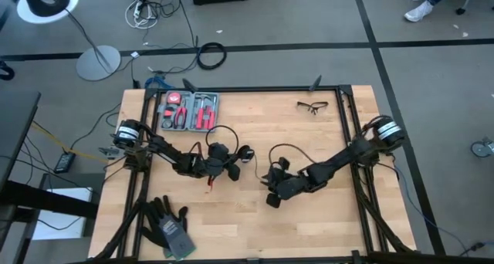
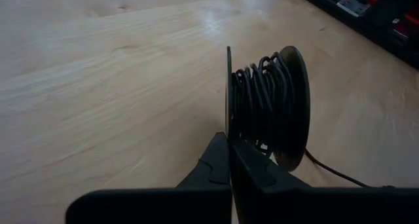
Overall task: Coil cords
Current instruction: Coil the black wire on the black spool
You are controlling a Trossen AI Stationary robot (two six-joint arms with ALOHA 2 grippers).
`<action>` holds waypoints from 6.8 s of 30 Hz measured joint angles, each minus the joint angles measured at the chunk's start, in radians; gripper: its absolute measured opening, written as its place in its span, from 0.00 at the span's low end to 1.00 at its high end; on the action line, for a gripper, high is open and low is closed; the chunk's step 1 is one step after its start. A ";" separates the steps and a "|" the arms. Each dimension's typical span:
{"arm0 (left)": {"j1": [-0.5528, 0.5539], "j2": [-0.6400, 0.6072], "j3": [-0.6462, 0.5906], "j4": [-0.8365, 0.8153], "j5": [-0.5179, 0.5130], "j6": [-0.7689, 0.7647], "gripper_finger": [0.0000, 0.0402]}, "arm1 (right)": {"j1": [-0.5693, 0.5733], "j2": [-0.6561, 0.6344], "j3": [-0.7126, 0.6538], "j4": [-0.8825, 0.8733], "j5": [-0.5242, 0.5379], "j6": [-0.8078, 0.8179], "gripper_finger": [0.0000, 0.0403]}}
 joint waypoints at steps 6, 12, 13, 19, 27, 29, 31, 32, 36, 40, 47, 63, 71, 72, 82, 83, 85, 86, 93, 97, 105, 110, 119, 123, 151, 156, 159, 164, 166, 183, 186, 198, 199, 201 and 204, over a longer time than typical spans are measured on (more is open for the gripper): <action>0.000 0.000 0.000 0.005 0.004 0.000 0.00 | -0.030 0.077 0.001 0.048 -0.023 0.004 0.21; 0.000 0.001 0.000 0.015 0.005 0.016 0.00 | -0.054 0.108 0.001 0.052 -0.065 0.033 0.18; 0.000 0.001 0.000 0.016 0.005 0.016 0.00 | -0.057 0.108 0.001 0.053 -0.067 0.033 0.16; 0.000 0.001 0.000 0.038 0.012 0.016 0.00 | -0.059 0.108 0.001 0.086 -0.077 -0.007 0.02; 0.000 0.001 0.000 0.182 0.044 0.049 0.00 | -0.117 0.108 0.001 0.105 -0.174 -0.021 0.00; 0.000 0.001 0.000 0.200 0.046 0.049 0.00 | -0.123 0.108 0.001 0.117 -0.180 -0.041 0.00; 0.001 0.001 0.000 0.204 0.045 0.049 0.00 | -0.131 0.109 0.001 0.136 -0.180 -0.059 0.00; 0.003 0.001 0.000 0.210 0.046 0.049 0.00 | -0.136 0.109 0.001 0.151 -0.180 -0.070 0.00; 0.016 0.000 0.003 0.233 0.053 0.050 0.00 | -0.159 0.109 0.001 0.223 -0.180 -0.126 0.00; 0.020 0.000 0.003 0.225 0.055 0.054 0.00 | -0.184 0.109 0.001 0.284 -0.179 -0.162 0.00; 0.020 0.000 0.003 0.169 0.059 0.075 0.00 | -0.197 0.109 0.001 0.382 -0.177 -0.231 0.00; 0.019 0.000 0.002 0.079 0.105 0.068 0.00 | -0.202 0.067 0.001 0.381 0.006 -0.312 0.00; 0.019 -0.002 0.003 0.042 0.120 0.044 0.00 | -0.204 -0.038 0.001 0.210 0.129 -0.309 0.00; 0.019 -0.002 0.003 0.041 0.125 0.044 0.00 | -0.208 -0.048 0.001 0.174 0.130 -0.283 0.00; 0.010 -0.001 0.000 0.091 0.222 0.031 0.00 | -0.226 -0.058 0.003 -0.096 0.131 -0.042 0.00; 0.010 -0.001 0.000 0.106 0.232 0.032 0.00 | -0.227 -0.058 0.003 -0.102 0.121 -0.040 0.00; 0.008 -0.001 -0.001 0.128 0.241 0.036 0.00 | -0.229 -0.058 0.002 -0.108 0.086 -0.036 0.00; 0.008 -0.001 -0.001 0.131 0.242 0.037 0.00 | -0.230 -0.058 0.002 -0.113 0.061 -0.028 0.00; 0.012 -0.001 -0.001 0.134 0.235 0.024 0.00 | -0.223 -0.057 0.002 -0.138 -0.035 0.016 0.00; 0.020 -0.001 -0.001 0.134 0.225 0.017 0.00 | -0.221 -0.057 0.002 -0.133 -0.152 0.030 0.00; 0.037 -0.001 0.000 0.097 0.230 -0.004 0.00 | -0.209 -0.056 0.002 -0.112 -0.249 -0.015 0.00; 0.037 -0.001 0.000 0.096 0.229 -0.004 0.00 | -0.209 -0.056 0.002 -0.129 -0.260 -0.021 0.00; 0.039 0.000 0.000 0.160 0.214 0.012 0.00 | -0.208 -0.018 0.000 -0.079 -0.266 -0.051 0.00; 0.041 0.000 0.000 0.143 0.202 0.014 0.00 | -0.208 0.063 0.000 0.046 -0.267 -0.056 0.00; 0.042 -0.001 0.003 0.094 0.158 0.002 0.00 | -0.157 0.101 0.002 0.283 -0.297 -0.074 0.19; 0.042 -0.001 0.002 0.090 0.160 0.002 0.00 | -0.155 0.062 0.002 0.207 -0.317 -0.064 0.20; 0.042 -0.001 0.002 0.090 0.167 0.002 0.00 | -0.155 0.006 0.002 0.112 -0.305 -0.053 0.18; 0.042 -0.001 0.001 0.089 0.169 0.002 0.00 | -0.155 -0.095 0.001 0.002 -0.241 -0.072 0.15; 0.042 -0.001 0.001 0.090 0.169 0.006 0.00 | -0.155 -0.117 0.001 -0.012 -0.219 -0.084 0.14; 0.041 -0.001 0.000 0.093 0.172 0.018 0.00 | -0.123 0.112 0.077 0.194 -0.210 -0.521 0.12; 0.041 -0.001 0.000 0.093 0.175 0.018 0.00 | -0.122 0.157 0.131 0.193 -0.137 -0.596 0.12; 0.041 -0.001 0.000 0.091 0.185 0.022 0.00 | -0.120 0.268 0.267 0.058 -0.096 -0.776 0.17; 0.041 -0.001 0.000 0.091 0.187 0.022 0.00 | -0.117 0.273 0.271 0.063 -0.092 -0.780 0.18; 0.042 -0.001 0.000 0.090 0.192 0.022 0.00 | -0.107 0.274 0.272 0.074 -0.053 -0.782 0.20; 0.041 -0.001 0.000 0.088 0.192 0.022 0.00 | -0.088 0.273 0.274 0.085 0.011 -0.785 0.22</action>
